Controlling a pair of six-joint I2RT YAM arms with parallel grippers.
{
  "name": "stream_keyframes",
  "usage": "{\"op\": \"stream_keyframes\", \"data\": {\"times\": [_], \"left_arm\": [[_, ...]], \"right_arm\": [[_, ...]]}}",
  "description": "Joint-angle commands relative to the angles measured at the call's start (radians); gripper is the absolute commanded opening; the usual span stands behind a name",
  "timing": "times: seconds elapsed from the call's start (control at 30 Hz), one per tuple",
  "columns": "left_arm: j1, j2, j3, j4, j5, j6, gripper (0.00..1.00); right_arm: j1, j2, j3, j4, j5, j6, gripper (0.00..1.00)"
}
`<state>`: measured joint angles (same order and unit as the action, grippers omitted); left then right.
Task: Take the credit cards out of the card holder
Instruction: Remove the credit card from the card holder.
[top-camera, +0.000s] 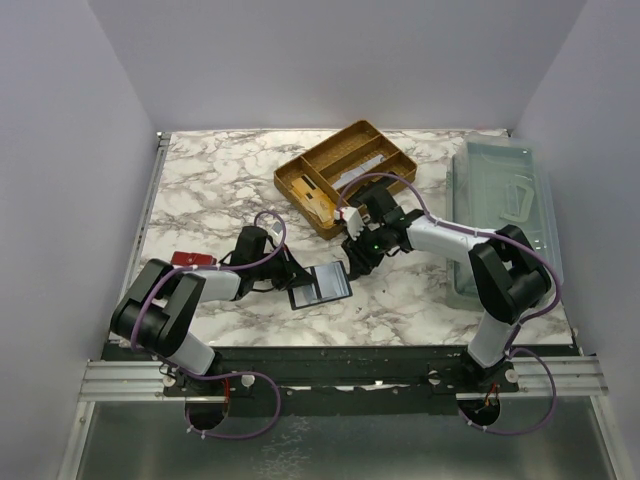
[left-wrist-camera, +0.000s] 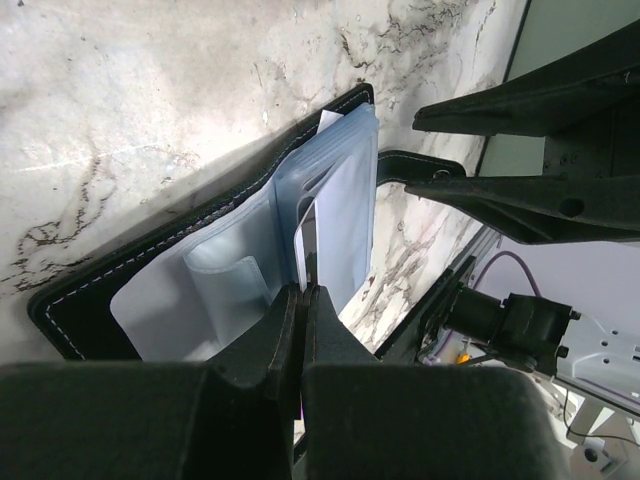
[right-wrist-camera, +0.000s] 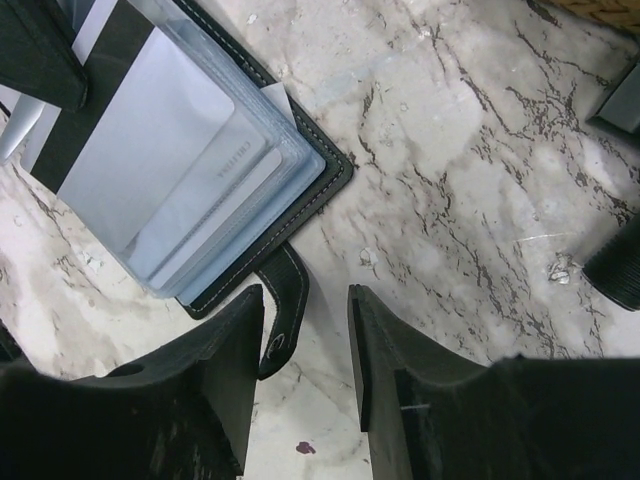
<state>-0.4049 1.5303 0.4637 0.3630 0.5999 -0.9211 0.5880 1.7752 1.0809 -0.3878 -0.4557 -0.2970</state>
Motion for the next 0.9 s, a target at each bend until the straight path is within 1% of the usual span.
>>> {"op": "stream_keyframes", "data": {"times": [0.0,0.07,0.1,0.2,0.23,0.33,0.5,0.63,0.87], "left_arm": [[0.009,-0.022,0.013,-0.034,-0.043,0.028,0.0],[0.009,-0.023,0.012,-0.035,-0.043,0.028,0.0],[0.009,-0.024,0.013,-0.036,-0.043,0.028,0.0],[0.008,-0.028,0.013,-0.04,-0.043,0.03,0.0],[0.009,-0.029,0.013,-0.041,-0.043,0.031,0.0],[0.009,-0.039,0.009,-0.049,-0.047,0.034,0.0],[0.012,-0.051,-0.003,-0.059,-0.048,0.038,0.0],[0.015,-0.062,-0.006,-0.069,-0.048,0.04,0.0],[0.029,-0.097,-0.016,-0.105,-0.05,0.048,0.0]], "right_arm": [[0.006,-0.005,0.037,-0.052,0.012,-0.03,0.45],[0.006,-0.004,0.039,-0.053,0.012,-0.027,0.39],[0.006,-0.003,0.039,-0.053,0.015,-0.027,0.33],[0.005,0.002,0.048,-0.063,0.023,-0.027,0.05],[0.006,0.005,0.052,-0.072,0.026,-0.029,0.01],[0.006,0.007,0.059,-0.082,0.064,-0.041,0.0],[-0.007,-0.009,0.044,-0.049,0.236,-0.055,0.0],[-0.033,-0.008,0.046,-0.054,0.276,-0.058,0.0],[-0.051,-0.006,0.05,-0.066,0.296,-0.067,0.0]]}}
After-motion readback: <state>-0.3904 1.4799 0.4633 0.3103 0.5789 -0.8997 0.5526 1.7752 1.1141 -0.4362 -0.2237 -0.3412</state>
